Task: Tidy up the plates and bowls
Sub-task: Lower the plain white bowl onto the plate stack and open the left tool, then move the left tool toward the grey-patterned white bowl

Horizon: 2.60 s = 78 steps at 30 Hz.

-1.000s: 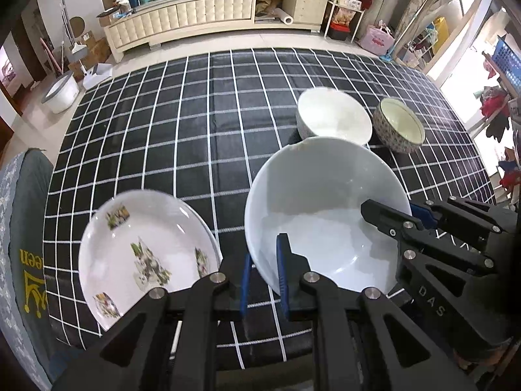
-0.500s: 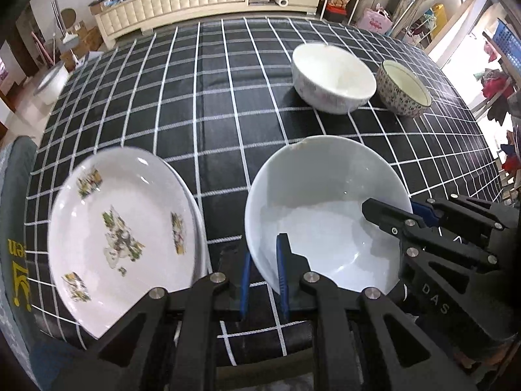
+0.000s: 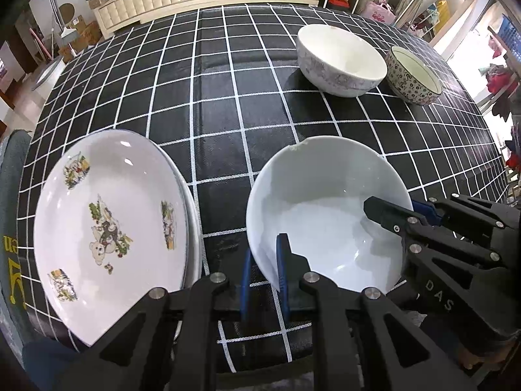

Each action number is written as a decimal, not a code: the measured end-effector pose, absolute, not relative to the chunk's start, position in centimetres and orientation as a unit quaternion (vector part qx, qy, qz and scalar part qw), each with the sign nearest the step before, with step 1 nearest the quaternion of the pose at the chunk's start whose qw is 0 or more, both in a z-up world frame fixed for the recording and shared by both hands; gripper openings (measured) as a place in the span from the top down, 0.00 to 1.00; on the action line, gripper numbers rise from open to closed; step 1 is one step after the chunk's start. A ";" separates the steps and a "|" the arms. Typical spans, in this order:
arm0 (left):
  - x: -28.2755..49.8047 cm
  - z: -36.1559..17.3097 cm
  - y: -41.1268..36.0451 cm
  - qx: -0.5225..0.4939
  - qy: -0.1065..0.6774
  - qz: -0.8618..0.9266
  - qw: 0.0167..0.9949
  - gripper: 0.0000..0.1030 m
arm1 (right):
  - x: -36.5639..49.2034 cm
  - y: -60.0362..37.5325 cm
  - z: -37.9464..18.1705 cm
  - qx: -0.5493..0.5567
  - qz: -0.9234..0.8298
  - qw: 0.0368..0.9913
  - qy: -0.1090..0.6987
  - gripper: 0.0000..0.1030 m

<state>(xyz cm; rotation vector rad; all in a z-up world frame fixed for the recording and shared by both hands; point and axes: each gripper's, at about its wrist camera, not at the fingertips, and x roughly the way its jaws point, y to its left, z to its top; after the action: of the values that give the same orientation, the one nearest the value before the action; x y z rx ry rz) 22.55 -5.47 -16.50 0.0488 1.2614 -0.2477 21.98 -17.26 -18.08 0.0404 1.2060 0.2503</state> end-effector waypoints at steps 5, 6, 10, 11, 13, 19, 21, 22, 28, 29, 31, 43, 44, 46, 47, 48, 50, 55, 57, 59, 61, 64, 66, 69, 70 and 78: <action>22.7 -16.5 -5.4 0.019 0.581 -0.123 0.804 0.88 | 22.1 -17.2 -18.3 0.014 0.117 0.819 0.561 0.83; 22.8 -16.6 -5.5 0.021 0.581 -0.123 0.804 0.88 | 22.1 -17.2 -18.3 0.015 0.117 0.819 0.562 0.83; 22.8 -16.6 -5.7 0.028 0.581 -0.121 0.804 0.88 | 22.2 -17.3 -18.2 0.018 0.118 0.817 0.564 0.83; 22.8 -16.6 -5.7 0.027 0.581 -0.121 0.804 0.88 | 22.1 -17.4 -18.1 0.018 0.116 0.818 0.563 0.83; 22.7 -16.5 -5.5 0.022 0.581 -0.122 0.805 0.88 | 22.1 -17.5 -17.7 0.018 0.112 0.820 0.561 0.83; 22.3 -15.8 -5.1 0.018 0.576 -0.118 0.809 0.88 | 21.8 -18.0 -16.7 0.019 0.103 0.825 0.555 0.83; 22.1 -15.3 -4.8 0.015 0.572 -0.117 0.812 0.88 | 21.6 -18.1 -16.3 0.020 0.102 0.827 0.552 0.83; 22.0 -15.1 -4.8 0.014 0.570 -0.117 0.813 0.88 | 21.5 -18.1 -16.1 0.020 0.102 0.828 0.551 0.83; 21.2 -13.5 -4.5 0.017 0.555 -0.115 0.824 0.88 | 20.8 -18.1 -14.9 0.018 0.102 0.834 0.541 0.83; 21.1 -13.2 -4.5 0.016 0.552 -0.116 0.826 0.88 | 20.7 -18.1 -14.6 0.017 0.102 0.836 0.540 0.83; 20.9 -12.5 -4.5 0.018 0.546 -0.117 0.830 0.88 | 20.5 -18.1 -14.2 0.015 0.101 0.838 0.536 0.83; 20.4 -9.6 -5.2 0.020 0.516 -0.118 0.848 0.68 | 19.8 -18.7 -10.9 -0.002 0.094 0.855 0.510 0.83; 20.4 -9.4 -5.3 0.019 0.515 -0.118 0.849 0.68 | 19.9 -18.8 -10.8 -0.002 0.093 0.856 0.509 0.83; 20.6 -9.0 -5.5 0.018 0.511 -0.120 0.851 0.68 | 20.0 -18.9 -10.4 -0.005 0.091 0.857 0.507 0.83; 20.7 -8.8 -5.6 0.019 0.509 -0.121 0.852 0.68 | 20.0 -19.0 -10.2 -0.007 0.090 0.858 0.506 0.83; 20.7 -8.5 -5.7 0.020 0.507 -0.121 0.853 0.66 | 20.1 -19.1 -10.0 -0.007 0.090 0.859 0.505 0.82; 20.9 -8.0 -5.9 0.020 0.502 -0.123 0.856 0.65 | 20.2 -19.2 -9.6 -0.009 0.089 0.860 0.503 0.72; 21.4 -7.0 -6.4 0.023 0.494 -0.125 0.860 0.65 | 20.5 -19.9 -8.6 -0.003 0.088 0.864 0.495 0.53; 21.7 -6.7 -6.6 0.026 0.491 -0.126 0.862 0.62 | 20.8 -20.1 -8.1 -0.003 0.085 0.867 0.491 0.46; 22.1 -6.3 -6.7 0.028 0.488 -0.126 0.863 0.61 | 21.1 -20.3 -7.8 -0.004 0.081 0.869 0.488 0.43; 22.4 -6.0 -6.9 0.032 0.486 -0.127 0.864 0.61 | 21.4 -20.5 -7.4 -0.005 0.081 0.869 0.488 0.41; 23.1 -5.4 -7.1 0.038 0.481 -0.127 0.866 0.56 | 22.0 -20.7 -7.1 -0.007 0.079 0.871 0.484 0.37; 23.5 -5.2 -7.2 0.038 0.478 -0.127 0.868 0.52 | 22.5 -20.9 -6.7 -0.008 0.078 0.873 0.481 0.35; 24.2 -4.9 -7.3 0.040 0.475 -0.129 0.869 0.52 | 23.1 -21.0 -6.3 -0.011 0.077 0.876 0.476 0.32; 24.5 -4.8 -7.5 0.040 0.475 -0.129 0.870 0.52 | 23.3 -21.0 -6.2 -0.012 0.078 0.876 0.475 0.32; 26.7 -4.3 -8.3 0.047 0.472 -0.131 0.870 0.44 | 25.6 -21.6 -5.8 -0.015 0.072 0.878 0.472 0.24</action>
<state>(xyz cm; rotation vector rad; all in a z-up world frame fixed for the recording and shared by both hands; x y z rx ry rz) 26.75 -8.26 -4.34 0.0973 0.9871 -0.2749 25.59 -21.59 -5.76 -0.0311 0.9845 0.1510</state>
